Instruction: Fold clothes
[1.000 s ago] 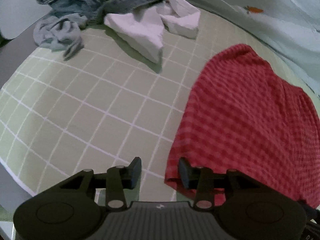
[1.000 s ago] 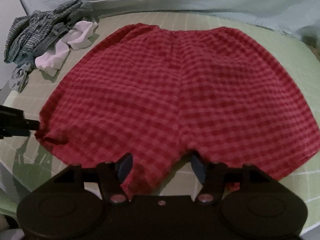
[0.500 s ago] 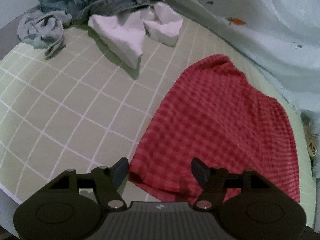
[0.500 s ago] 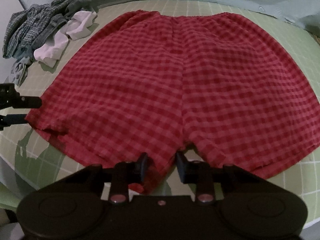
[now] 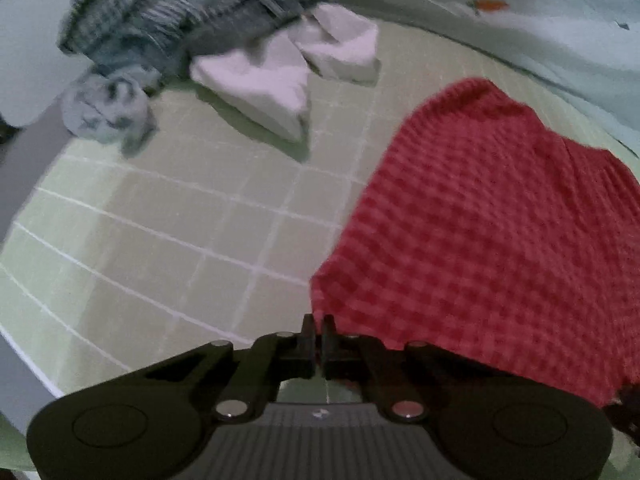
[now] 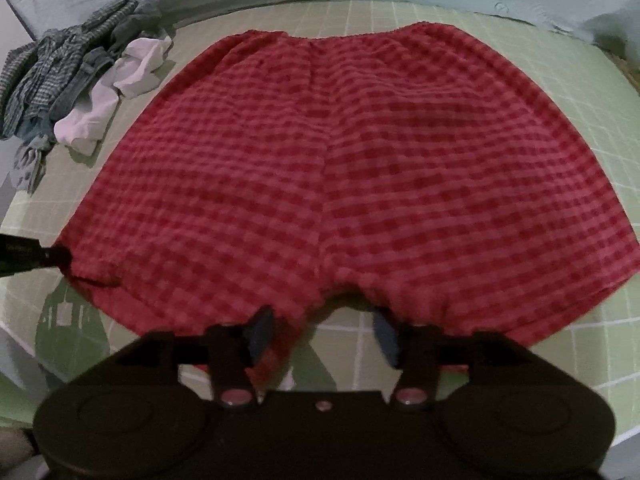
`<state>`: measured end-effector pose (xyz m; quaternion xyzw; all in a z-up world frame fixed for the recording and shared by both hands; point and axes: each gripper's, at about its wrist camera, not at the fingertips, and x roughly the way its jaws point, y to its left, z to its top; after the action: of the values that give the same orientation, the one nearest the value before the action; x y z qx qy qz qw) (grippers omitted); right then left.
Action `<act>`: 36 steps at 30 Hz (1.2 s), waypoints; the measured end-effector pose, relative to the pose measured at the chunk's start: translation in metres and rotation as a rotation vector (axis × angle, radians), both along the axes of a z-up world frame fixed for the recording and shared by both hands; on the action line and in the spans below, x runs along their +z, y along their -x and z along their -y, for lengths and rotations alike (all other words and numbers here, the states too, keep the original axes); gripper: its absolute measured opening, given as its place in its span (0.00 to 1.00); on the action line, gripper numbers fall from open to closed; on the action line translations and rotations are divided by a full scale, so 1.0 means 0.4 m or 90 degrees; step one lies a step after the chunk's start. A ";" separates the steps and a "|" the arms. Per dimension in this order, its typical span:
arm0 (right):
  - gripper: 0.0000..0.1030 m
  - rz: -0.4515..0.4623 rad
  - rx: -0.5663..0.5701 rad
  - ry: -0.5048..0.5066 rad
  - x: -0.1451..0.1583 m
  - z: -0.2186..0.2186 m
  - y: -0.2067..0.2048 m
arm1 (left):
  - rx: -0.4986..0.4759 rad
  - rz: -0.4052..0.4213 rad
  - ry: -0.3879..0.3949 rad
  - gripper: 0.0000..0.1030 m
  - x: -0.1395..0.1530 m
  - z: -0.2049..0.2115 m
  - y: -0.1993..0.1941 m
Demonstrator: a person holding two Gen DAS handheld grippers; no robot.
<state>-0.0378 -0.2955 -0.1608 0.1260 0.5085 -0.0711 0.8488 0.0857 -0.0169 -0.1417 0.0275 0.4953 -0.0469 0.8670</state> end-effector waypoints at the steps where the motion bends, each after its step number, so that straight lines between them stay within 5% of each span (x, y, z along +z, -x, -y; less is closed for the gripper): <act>1: 0.65 0.008 0.002 -0.006 0.011 0.009 0.004 | 0.005 0.010 -0.001 0.02 0.013 0.001 -0.002; 10: 0.85 0.109 -0.043 -0.052 0.129 0.148 0.078 | 0.050 0.097 -0.011 0.01 0.131 0.012 -0.020; 19: 0.85 0.094 -0.165 -0.068 0.137 0.372 0.175 | -0.206 0.159 0.108 0.01 0.246 0.398 0.130; 22: 0.85 0.090 -0.184 -0.069 0.135 0.431 0.216 | -0.312 0.136 0.135 0.02 0.228 0.551 0.201; 26: 0.85 0.079 -0.195 -0.075 0.118 0.489 0.247 | -0.416 0.072 0.112 0.21 0.165 0.705 0.288; 31: 0.85 0.075 -0.173 -0.082 0.098 0.528 0.253 | -0.375 0.060 0.031 0.53 0.117 0.714 0.343; 36: 0.85 0.084 -0.071 -0.078 0.076 0.522 0.204 | -0.221 0.010 -0.007 0.57 0.067 0.635 0.335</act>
<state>-0.1194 -0.5044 -0.1305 0.2102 0.4471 -0.0788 0.8658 -0.0481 -0.2710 -0.1151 0.1174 0.4764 -0.1929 0.8497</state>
